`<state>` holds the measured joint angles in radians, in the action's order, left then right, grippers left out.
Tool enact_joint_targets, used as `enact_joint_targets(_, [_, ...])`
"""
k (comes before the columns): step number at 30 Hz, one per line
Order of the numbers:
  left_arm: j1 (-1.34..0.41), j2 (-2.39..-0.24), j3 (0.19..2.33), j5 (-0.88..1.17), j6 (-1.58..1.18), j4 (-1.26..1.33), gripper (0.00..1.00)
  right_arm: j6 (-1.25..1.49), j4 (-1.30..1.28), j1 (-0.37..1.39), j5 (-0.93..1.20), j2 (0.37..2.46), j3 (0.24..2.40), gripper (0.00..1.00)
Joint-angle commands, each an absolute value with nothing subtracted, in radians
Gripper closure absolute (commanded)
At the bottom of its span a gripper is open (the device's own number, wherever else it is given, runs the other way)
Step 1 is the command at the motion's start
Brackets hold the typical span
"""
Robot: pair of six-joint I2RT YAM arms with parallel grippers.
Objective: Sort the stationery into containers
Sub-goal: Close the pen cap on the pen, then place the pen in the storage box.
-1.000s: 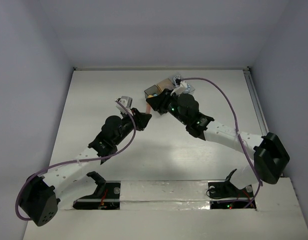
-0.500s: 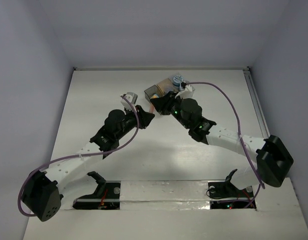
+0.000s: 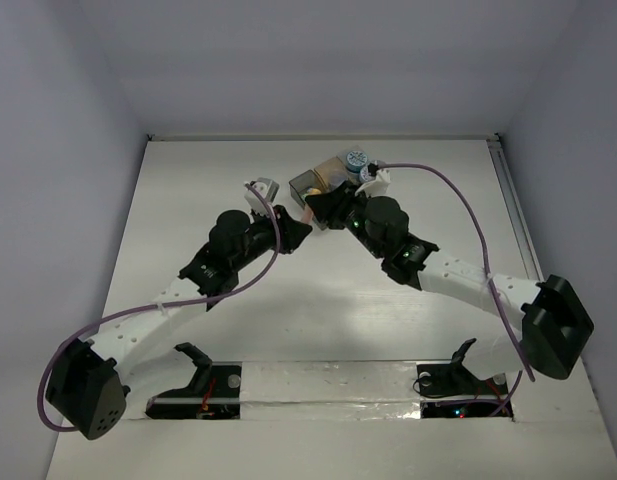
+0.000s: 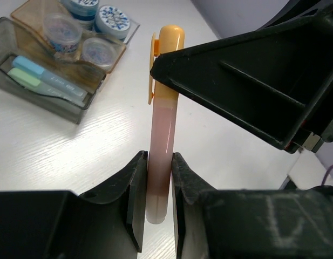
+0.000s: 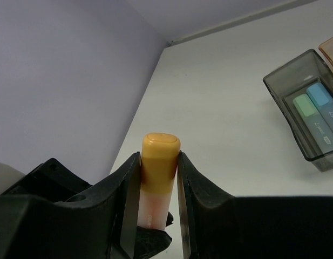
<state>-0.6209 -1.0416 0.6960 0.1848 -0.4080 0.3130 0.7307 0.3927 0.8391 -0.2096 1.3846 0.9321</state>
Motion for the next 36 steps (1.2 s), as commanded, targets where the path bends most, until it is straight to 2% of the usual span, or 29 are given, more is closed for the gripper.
enact_joint_targets(1, [-0.534,-1.022,0.726,-0.037,-0.495,0.801,1.0,0.709,0.015,0.881,-0.044,1.356,0.9,0.82])
enact_joint_targets(2, [-0.534,-1.022,0.703,-0.037,-0.503,0.802,1.0,0.715,0.02,0.853,-0.044,1.339,0.91,0.74])
enact_joint_targets(3, [-0.534,-1.026,0.675,-0.037,-0.508,0.801,1.0,0.721,0.028,0.788,-0.029,1.303,0.934,0.59])
enact_joint_targets(5, [-0.534,-1.034,0.598,-0.054,-0.511,0.798,1.0,0.716,0.028,0.727,-0.012,1.267,0.963,0.47])
enact_joint_targets(6, [-0.534,-1.04,0.572,-0.066,-0.515,0.793,1.0,0.706,0.025,0.707,-0.029,1.247,0.977,0.37])
enact_joint_targets(9, [-0.534,-1.061,0.509,-0.103,-0.537,0.818,1.0,0.649,0.008,0.684,-0.089,1.161,1.009,0.21])
enact_joint_targets(10, [-0.534,-1.074,0.524,-0.107,-0.538,0.819,1.0,0.635,0.003,0.67,-0.097,1.128,1.009,0.19])
enact_joint_targets(14, [-0.534,-1.201,0.653,-0.104,-0.584,0.792,1.0,0.617,-0.026,0.66,-0.092,1.066,0.936,0.2])
enact_joint_targets(22, [-0.534,-1.508,0.889,-0.112,-0.886,0.753,1.0,0.595,-0.09,0.641,-0.097,1.003,0.808,0.2])
enact_joint_targets(36, [-0.555,-1.758,0.963,-0.173,-1.136,0.824,1.0,0.537,-0.113,0.632,-0.008,0.965,0.758,0.19])
